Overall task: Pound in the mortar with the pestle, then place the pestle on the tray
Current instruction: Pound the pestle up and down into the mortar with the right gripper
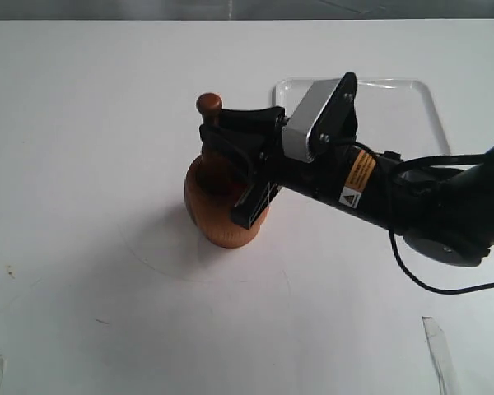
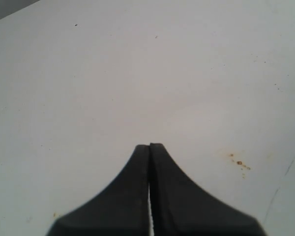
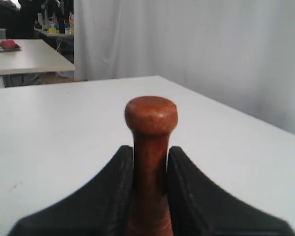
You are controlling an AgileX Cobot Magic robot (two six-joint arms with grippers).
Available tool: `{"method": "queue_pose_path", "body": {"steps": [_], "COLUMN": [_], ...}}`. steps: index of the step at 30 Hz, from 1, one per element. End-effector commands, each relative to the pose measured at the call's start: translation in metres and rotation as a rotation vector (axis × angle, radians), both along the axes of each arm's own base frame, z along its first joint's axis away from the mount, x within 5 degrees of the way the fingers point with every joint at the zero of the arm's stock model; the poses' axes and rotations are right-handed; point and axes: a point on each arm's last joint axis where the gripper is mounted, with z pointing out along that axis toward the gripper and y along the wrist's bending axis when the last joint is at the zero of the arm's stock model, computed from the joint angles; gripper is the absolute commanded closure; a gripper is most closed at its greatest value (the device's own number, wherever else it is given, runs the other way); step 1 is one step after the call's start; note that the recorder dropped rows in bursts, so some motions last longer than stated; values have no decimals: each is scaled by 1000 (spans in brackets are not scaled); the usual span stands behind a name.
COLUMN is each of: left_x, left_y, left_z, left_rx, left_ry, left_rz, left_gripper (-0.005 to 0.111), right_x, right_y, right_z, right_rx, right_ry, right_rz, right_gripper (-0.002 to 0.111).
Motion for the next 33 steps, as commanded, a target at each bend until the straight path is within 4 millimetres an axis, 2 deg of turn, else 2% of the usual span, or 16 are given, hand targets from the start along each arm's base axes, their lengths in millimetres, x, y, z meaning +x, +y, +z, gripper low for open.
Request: {"method": "queue_pose_path", "body": {"steps": [1, 3, 5, 8, 13, 16, 19, 21, 22, 23, 24, 27, 28, 30, 32, 33], "left_x": [0, 0, 0, 0, 0, 0, 0, 0, 0, 0, 0, 0, 0, 0, 0, 0], "left_y": [-1, -1, -1, -1, -1, -1, -1, -1, -1, -1, -1, -1, -1, -1, -1, -1], "left_z": [0, 0, 0, 0, 0, 0, 0, 0, 0, 0, 0, 0, 0, 0, 0, 0], "left_rx": [-15, -15, -15, -15, -15, -15, -15, -15, -15, -15, -15, -15, -15, -15, -15, -15], "left_ry": [-4, -4, -4, -4, -4, -4, -4, -4, -4, -4, -4, -4, -4, -4, -4, -4], "left_rz": [-6, -6, -6, -6, -6, -6, -6, -6, -6, -6, -6, -6, -6, -6, -6, -6], "left_gripper": [107, 107, 107, 107, 107, 107, 107, 107, 107, 107, 107, 107, 107, 107, 107, 107], "right_x": [0, 0, 0, 0, -6, -11, -12, -11, -11, -12, -14, -18, -18, -15, -14, -16], "right_y": [1, 1, 2, 1, -7, -12, -11, -7, -7, -8, -11, -15, -15, -14, -15, -19], "right_z": [-31, -39, -33, -7, 53, 74, 69, 50, 31, 23, 2, -32, -33, -19, 11, 36], "right_rx": [-58, -74, -64, -15, 120, 170, 118, 48, 3, -17, -62, -105, -106, -68, 9, 74], "right_ry": [89, 105, 80, -1, -151, -203, -180, -123, -73, -51, 0, 80, 82, 42, -30, -89], "right_rz": [-4, -3, 0, -5, -23, -23, -13, 18, 19, 17, 8, 12, 10, -7, -33, -45], "right_gripper": [108, 108, 108, 108, 108, 108, 108, 108, 108, 108, 108, 108, 108, 108, 108, 108]}}
